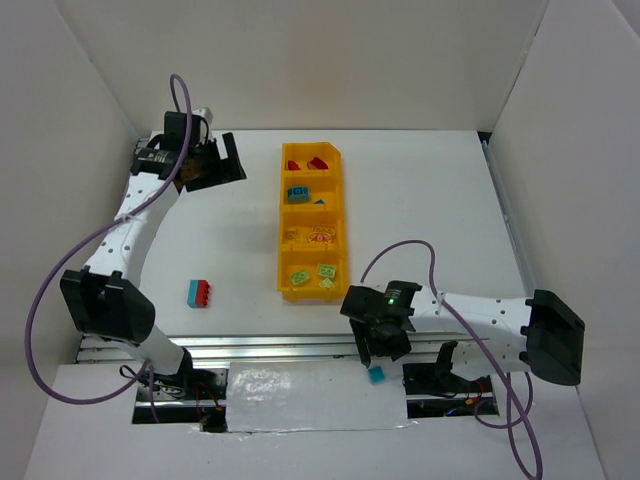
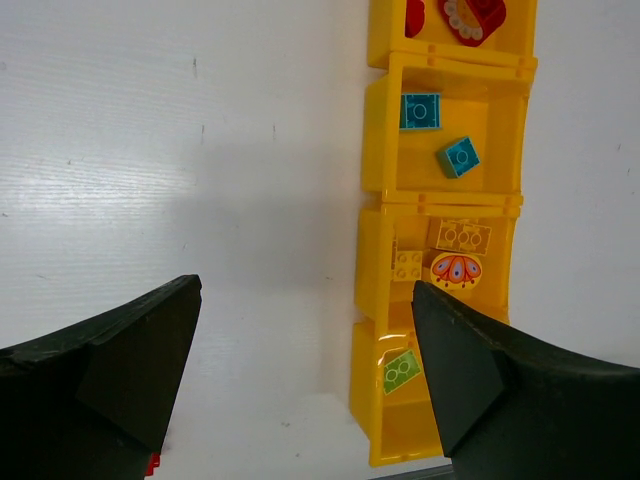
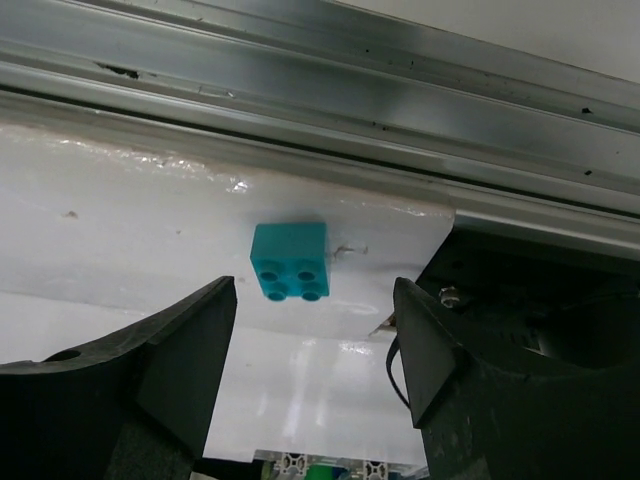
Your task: Sort the legos into containers by color
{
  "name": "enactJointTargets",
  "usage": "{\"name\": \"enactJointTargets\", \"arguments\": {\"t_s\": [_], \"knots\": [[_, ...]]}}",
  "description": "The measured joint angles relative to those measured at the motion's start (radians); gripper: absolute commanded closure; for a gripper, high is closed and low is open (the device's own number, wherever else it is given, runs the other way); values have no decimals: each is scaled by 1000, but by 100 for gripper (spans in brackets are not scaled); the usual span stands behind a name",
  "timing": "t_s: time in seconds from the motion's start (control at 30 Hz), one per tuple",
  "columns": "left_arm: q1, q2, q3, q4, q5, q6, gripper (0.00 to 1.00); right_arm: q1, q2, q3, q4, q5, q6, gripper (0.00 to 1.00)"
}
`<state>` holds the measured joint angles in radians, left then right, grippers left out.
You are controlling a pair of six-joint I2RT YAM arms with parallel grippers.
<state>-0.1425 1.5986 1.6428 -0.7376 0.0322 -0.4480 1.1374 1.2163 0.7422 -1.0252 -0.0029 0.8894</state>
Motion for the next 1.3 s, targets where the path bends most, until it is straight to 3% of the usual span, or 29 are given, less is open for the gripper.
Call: {"name": "enactJointTargets", "arguments": {"t_s": [0.57, 0.87, 0.9, 1.03, 1.07, 1.1, 1.13, 1.3], "knots": [[0, -72, -69, -5, 0, 29, 1, 23, 30, -107, 126, -61, 0, 41], [0, -101, -97, -6, 8, 31, 0, 32, 29, -135, 149, -74, 3, 58], [0, -103, -99, -6, 8, 31, 1, 33, 28, -137, 153, -76, 3, 65], [0, -106, -101, -11, 8, 34, 1, 35, 22, -142, 161, -85, 3, 74], [0, -107, -103, -10, 7, 34, 1, 35, 22, -142, 161, -85, 3, 77], [0, -109, -105, -11, 7, 34, 1, 35, 22, -142, 161, -84, 3, 97], [0, -111, -106, -13, 6, 34, 0, 35, 22, -142, 161, -84, 3, 100], [0, -114, -104, -18, 6, 35, 0, 37, 22, -138, 160, -79, 3, 100]]}}
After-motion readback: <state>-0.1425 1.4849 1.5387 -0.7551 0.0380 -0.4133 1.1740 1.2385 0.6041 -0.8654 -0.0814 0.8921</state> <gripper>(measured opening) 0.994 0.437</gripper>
